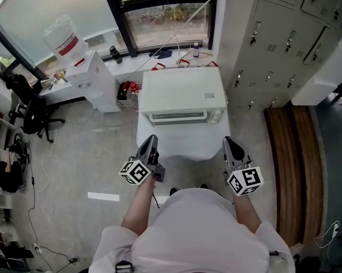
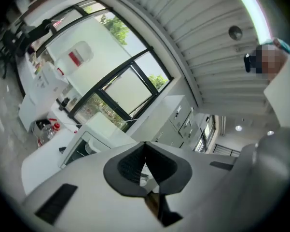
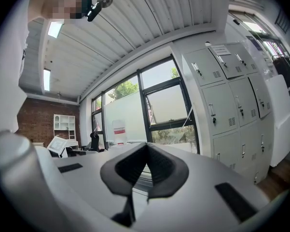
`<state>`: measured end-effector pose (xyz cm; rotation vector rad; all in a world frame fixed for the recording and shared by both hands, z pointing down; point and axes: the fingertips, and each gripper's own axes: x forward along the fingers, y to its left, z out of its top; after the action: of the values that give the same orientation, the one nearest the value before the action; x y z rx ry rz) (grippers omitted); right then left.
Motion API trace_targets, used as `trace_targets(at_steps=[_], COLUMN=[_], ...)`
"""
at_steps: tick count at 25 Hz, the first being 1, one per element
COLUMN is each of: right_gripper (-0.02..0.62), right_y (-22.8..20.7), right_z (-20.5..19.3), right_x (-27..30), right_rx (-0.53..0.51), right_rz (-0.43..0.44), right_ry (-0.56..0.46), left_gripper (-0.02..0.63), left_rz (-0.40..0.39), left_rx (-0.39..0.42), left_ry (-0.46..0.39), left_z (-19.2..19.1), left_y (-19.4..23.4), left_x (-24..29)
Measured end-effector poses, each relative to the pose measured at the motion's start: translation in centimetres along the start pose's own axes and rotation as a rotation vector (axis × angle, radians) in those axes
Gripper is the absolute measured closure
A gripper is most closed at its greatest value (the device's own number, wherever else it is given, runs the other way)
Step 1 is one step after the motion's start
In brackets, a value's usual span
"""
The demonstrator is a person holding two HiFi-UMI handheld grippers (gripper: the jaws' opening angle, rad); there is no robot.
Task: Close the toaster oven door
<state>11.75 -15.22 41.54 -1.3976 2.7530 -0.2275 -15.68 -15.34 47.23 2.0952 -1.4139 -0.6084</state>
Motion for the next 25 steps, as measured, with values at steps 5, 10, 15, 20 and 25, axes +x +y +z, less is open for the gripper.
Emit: trace_targets(at_steps=[5, 10, 15, 20, 25], right_gripper=[0.588, 0.588, 0.588, 0.589, 0.589], right_y=[0.5, 0.7, 0.9, 1.0, 1.3], right_z=[0.2, -0.2, -0.3, -0.2, -0.4], right_x=[0.4, 0.7, 1.0, 1.4, 1.4], right_rx=[0.003, 0.001, -0.003, -0.013, -0.021], right_rz=[0.01, 0.007, 0.009, 0.018, 0.022], right_ry=[-0.004, 0.015, 0.026, 0.027, 0.035], left_gripper=[0.586, 0.586, 0.586, 0.586, 0.586], left_rz=[0.05, 0.095, 0.119, 0.134, 0.138], left_rx=[0.276, 0.493, 0.651, 0.673, 0.676], left_ry=[0.038, 0.047, 0.039, 0.04, 0.055], left_z=[1.0, 1.4, 1.2, 0.3, -0.2], left_y=[-2.2, -4.4, -5.6, -5.6, -5.4], left_x=[-0.6, -1.1, -1.8, -2.3, -2.7])
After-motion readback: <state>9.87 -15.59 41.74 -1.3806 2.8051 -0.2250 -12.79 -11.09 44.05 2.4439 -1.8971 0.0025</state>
